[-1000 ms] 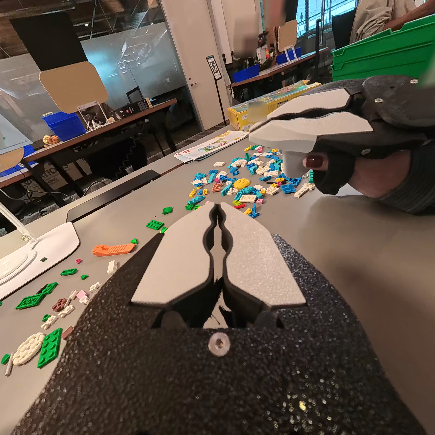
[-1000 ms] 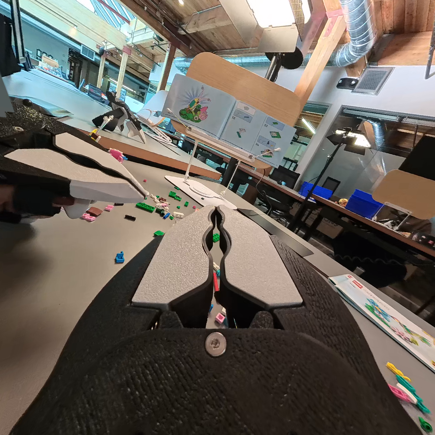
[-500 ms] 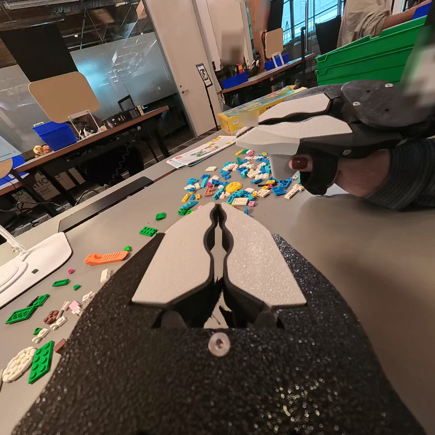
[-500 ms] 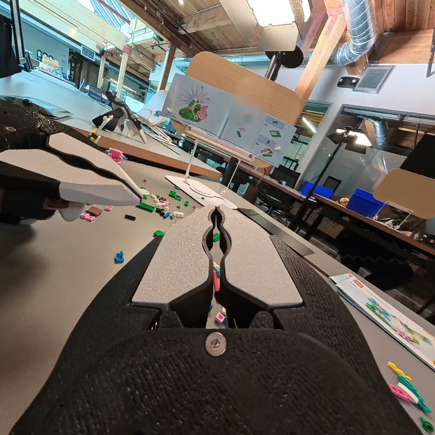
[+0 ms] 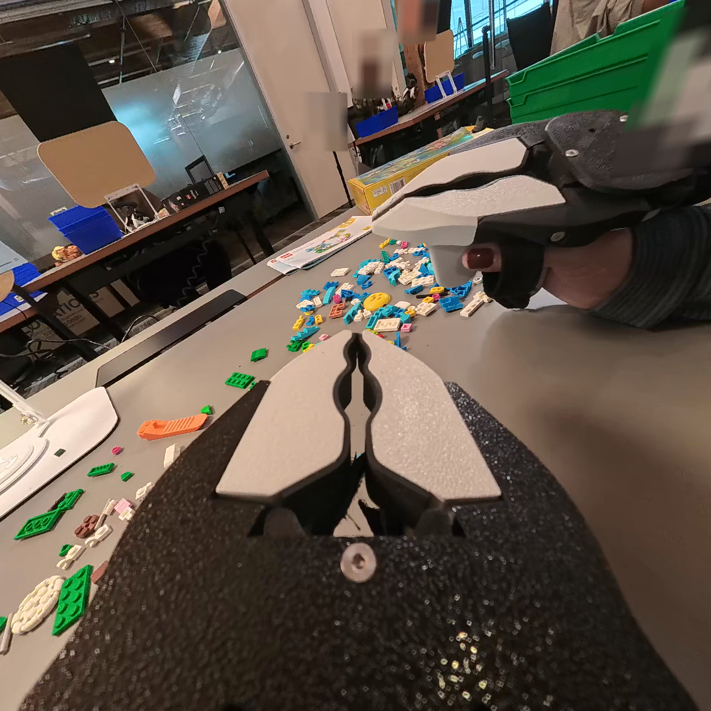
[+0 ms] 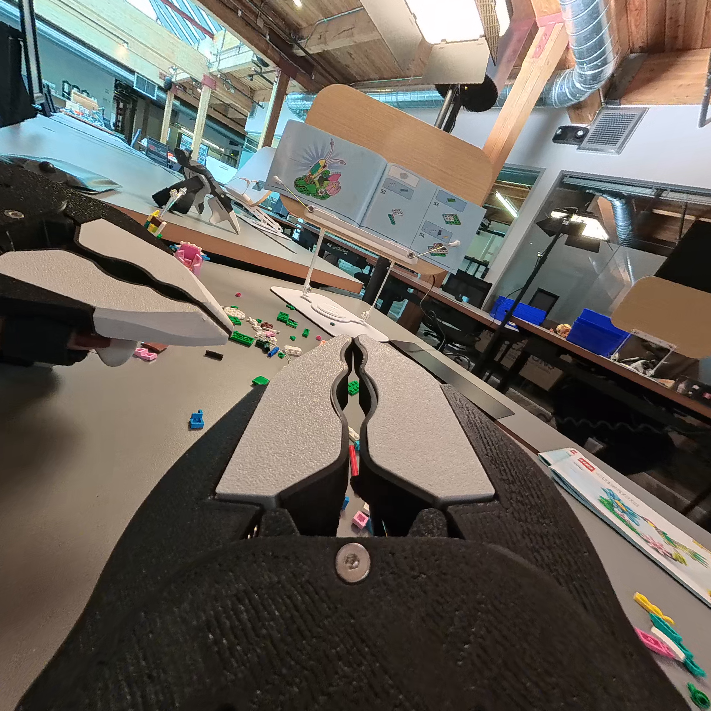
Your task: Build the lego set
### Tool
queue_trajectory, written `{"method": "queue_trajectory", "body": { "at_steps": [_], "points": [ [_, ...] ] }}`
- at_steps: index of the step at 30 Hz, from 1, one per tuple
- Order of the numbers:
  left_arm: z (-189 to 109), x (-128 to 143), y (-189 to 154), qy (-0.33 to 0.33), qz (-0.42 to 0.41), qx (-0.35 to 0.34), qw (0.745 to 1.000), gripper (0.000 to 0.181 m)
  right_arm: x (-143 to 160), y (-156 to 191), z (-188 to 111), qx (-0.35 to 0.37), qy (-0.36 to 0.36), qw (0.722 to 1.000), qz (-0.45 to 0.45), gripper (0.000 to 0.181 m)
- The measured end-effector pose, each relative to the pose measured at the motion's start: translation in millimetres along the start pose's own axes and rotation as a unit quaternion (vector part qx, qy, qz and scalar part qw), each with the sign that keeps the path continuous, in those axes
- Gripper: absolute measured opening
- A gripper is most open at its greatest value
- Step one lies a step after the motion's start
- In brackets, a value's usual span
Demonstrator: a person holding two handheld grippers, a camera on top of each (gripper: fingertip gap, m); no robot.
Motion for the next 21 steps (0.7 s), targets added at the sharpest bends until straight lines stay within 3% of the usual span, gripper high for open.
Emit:
{"method": "queue_trajectory", "body": {
  "at_steps": [14,21],
  "points": [
    [1.3,0.2,-3.7,0.008,0.019,0.006,1.0,0.0,0.1,0.5,0.3,-0.002,0.0,1.0,-0.001,0.0],
    [4.4,-2.9,-26.9,0.02,0.155,0.012,0.988,0.0,0.8,-10.7,-3.6,0.029,-0.005,1.0,0.006,0.0]
  ]
}}
Point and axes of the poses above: each gripper's, where its closed fingertips meet, z out along the fingers, x out of its underside, y = z × x across the jaws, the point moved 8 cm from there along -z, back along the fingers, and after that the axes turned 2 degrees about z, right-handed, at the moved point
